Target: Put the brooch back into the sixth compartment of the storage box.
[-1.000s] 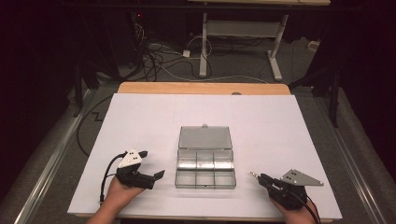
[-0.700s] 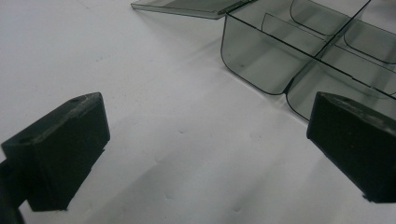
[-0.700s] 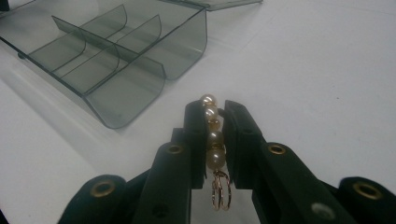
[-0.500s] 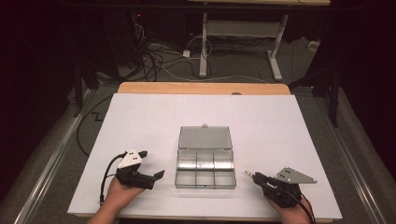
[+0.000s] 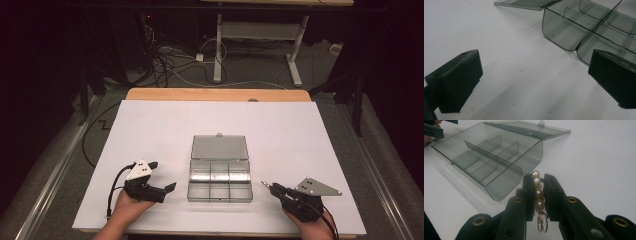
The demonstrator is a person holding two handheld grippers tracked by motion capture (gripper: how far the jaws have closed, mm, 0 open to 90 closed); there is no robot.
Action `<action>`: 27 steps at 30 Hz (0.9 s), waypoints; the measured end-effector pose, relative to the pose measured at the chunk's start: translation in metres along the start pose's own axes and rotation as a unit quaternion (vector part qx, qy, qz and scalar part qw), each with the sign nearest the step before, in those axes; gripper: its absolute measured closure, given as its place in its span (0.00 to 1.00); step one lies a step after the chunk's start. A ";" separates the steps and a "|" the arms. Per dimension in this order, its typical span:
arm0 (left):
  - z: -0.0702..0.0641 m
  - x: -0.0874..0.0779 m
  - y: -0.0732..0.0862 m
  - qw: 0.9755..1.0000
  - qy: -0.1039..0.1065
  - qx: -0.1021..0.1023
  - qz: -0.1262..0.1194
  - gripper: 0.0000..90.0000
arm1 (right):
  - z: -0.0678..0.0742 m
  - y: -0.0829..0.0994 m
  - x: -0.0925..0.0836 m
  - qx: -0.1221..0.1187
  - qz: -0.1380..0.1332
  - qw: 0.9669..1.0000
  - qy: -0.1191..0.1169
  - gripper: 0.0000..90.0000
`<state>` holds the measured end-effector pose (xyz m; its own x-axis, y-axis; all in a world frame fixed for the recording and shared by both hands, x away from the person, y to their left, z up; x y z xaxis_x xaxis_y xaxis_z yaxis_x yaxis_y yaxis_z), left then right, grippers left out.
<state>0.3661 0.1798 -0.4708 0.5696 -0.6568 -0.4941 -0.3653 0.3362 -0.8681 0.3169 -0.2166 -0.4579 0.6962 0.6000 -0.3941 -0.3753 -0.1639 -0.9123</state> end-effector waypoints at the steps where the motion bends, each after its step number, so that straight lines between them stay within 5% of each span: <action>1: 0.000 0.000 0.000 1.000 0.000 0.000 0.000 0.00 | 0.001 -0.001 -0.001 0.000 -0.001 1.000 0.000 0.91; 27: 0.000 0.000 0.000 1.000 0.001 0.000 0.000 0.00 | 0.026 -0.032 0.015 -0.018 -0.024 0.999 -0.037 0.91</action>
<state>0.3659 0.1796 -0.4709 0.5684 -0.6576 -0.4945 -0.3652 0.3369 -0.8678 0.3235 -0.1821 -0.4317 0.6647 0.6640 -0.3425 -0.3201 -0.1611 -0.9336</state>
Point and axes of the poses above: each handheld gripper's, and its own axes: x roughly forward along the jaws, y roughly out of its underside, z roughly to its left, the point moved 6 cm from there along x, roughly forward along the jaws, and after that the axes turned 6 degrees about -z, right-handed, at the moved point
